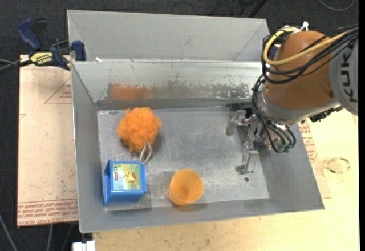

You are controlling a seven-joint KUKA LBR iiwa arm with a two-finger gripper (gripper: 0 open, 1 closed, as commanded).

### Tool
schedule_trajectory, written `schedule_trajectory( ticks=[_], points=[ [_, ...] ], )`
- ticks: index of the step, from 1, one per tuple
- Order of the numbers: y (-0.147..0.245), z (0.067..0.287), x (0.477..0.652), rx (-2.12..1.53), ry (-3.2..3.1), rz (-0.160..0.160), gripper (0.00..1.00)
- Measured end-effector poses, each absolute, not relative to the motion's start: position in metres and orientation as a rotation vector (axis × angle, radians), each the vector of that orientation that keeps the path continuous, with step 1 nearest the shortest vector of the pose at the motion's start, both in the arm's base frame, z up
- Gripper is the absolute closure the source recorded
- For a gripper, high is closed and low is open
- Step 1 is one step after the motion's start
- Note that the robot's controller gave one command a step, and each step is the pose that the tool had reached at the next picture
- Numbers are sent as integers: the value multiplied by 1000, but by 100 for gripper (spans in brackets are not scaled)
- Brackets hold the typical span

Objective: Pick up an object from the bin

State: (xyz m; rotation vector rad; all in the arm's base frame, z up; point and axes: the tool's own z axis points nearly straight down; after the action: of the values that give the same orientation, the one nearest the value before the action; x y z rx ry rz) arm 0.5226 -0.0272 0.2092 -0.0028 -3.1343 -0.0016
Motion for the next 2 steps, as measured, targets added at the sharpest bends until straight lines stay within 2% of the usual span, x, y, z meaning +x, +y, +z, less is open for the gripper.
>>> schedule_trajectory(
  ticks=[1, 2],
  points=[
    [-27, 214, 524, -1, -3142, -1, 0],
    [-1, 171, 521, 173, -3139, -1, 0]
  ],
)
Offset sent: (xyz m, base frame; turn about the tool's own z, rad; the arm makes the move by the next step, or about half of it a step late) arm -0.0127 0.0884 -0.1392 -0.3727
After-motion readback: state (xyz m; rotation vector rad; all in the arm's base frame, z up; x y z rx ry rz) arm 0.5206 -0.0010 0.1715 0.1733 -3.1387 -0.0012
